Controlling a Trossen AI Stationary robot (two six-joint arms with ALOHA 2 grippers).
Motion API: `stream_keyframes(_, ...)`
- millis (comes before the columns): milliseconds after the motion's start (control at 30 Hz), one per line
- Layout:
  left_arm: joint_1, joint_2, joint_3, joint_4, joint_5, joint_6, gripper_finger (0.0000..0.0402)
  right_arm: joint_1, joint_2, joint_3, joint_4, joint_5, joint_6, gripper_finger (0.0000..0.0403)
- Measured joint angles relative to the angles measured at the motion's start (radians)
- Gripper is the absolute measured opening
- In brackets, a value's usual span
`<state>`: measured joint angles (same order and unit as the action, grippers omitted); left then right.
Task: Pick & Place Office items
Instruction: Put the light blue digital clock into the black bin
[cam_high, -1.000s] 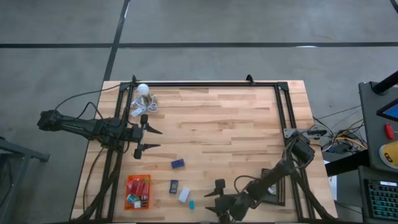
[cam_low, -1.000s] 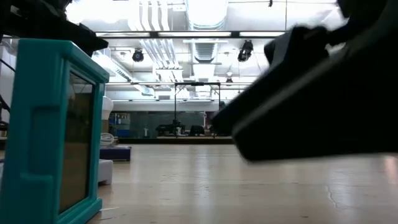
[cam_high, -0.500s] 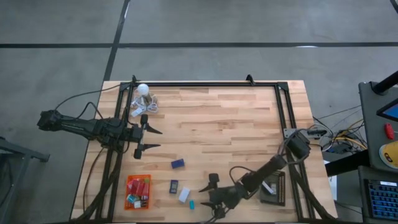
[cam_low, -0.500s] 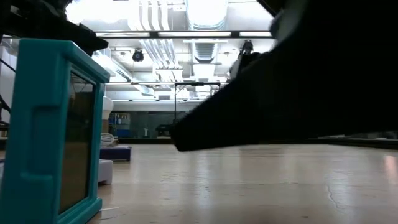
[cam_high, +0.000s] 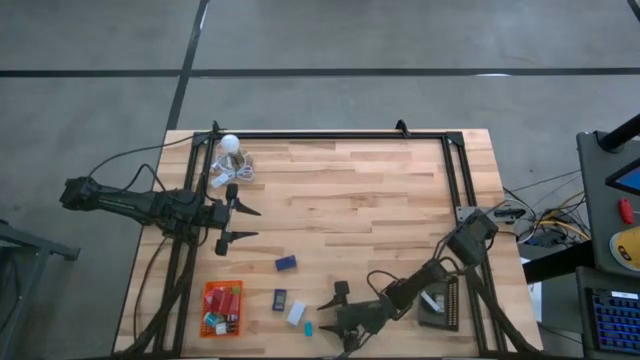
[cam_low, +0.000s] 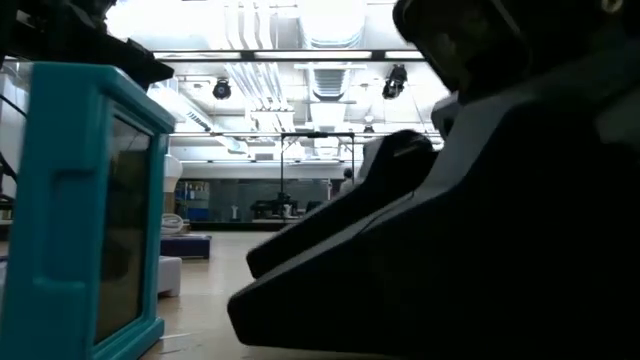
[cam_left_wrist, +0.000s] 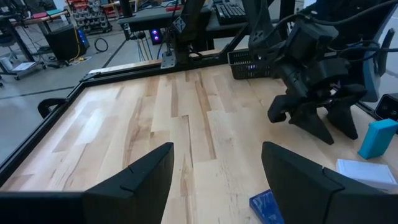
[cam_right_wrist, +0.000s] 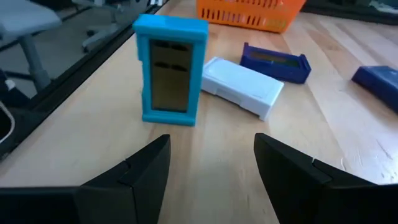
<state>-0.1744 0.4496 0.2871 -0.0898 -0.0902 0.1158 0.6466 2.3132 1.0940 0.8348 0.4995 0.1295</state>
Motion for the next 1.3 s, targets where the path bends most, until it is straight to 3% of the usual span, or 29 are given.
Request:
stream_keyframes(167,0.0,0.002,0.0,0.0,0.0,0.0,0.0248,-0.003,0.011,-0.008,0.018,-0.002,0.076,0.0226)
stream_keyframes(933,0.0,0.003,0.0,0.0,0.0,0.0,0.0248,-0.033,0.012,0.028,-0.001,-0.11,0.084,0.0226)
stream_keyframes(1300,0.0,0.003,0.0,0.0,0.0,0.0,0.0248,-0.033,0.011,0.097,-0.126,-0.153,0.073,0.0226)
